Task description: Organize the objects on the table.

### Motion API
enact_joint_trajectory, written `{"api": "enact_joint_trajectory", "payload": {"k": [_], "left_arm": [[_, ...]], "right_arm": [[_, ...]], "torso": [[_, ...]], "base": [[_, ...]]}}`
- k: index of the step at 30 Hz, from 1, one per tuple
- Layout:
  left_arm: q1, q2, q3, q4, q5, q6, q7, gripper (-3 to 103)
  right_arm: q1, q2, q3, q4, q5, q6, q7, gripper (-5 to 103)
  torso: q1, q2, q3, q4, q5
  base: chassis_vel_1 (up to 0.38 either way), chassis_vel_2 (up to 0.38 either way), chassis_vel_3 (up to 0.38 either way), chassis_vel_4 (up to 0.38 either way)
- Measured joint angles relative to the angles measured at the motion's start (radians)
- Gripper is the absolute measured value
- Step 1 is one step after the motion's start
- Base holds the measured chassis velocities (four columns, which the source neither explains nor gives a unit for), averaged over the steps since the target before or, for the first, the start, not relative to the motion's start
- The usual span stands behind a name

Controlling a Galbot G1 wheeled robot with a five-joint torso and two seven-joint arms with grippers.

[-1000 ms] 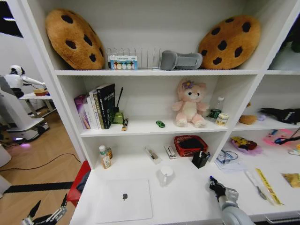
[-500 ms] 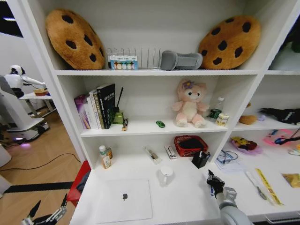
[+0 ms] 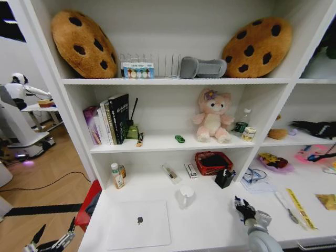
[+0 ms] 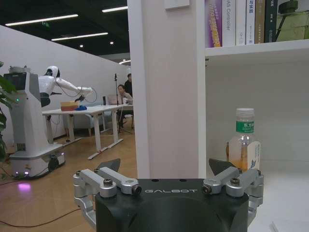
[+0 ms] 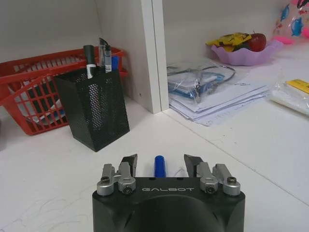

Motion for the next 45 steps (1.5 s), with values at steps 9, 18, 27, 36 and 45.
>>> {"api": "enact_joint_trajectory", "payload": {"k": [9,18,27,36,45], "left_arm": [[0.0,0.0,0.0,0.0,0.0,0.0,0.0,100],[0.0,0.0,0.0,0.0,0.0,0.0,0.0,100],[0.0,0.0,0.0,0.0,0.0,0.0,0.0,100],[0.0,0.0,0.0,0.0,0.0,0.0,0.0,100],[0.0,0.0,0.0,0.0,0.0,0.0,0.0,100]], "right_arm": [[0.039,-0.012,-0.036,-0.041,0.032,-0.023,0.002,78],[0.046,-0.008,-0.041,-0.035,0.025,-0.031,0.023,39],[0.038,-0.007,-0.035,-0.034,0.016,-0.027,0.03,12],[0.082,0.023,-0.038,-0.05,-0.347,0.163,-0.095,12],[0.315,0.033,-0.164,-0.17,-0.595,0.28,-0.187,12]], "torso": [[0.0,0.0,0.0,0.0001,-0.0002],[0.0,0.0,0.0,0.0001,0.0001],[0.0,0.0,0.0,0.0,0.0001],[0.0,0.0,0.0,-0.0002,0.0],[0.0,0.0,0.0,-0.0001,0.0002]], "base": [[0.0,0.0,0.0,0.0],[0.0,0.0,0.0,0.0],[0.0,0.0,0.0,0.0],[0.0,0.0,0.0,0.0],[0.0,0.0,0.0,0.0]]}}
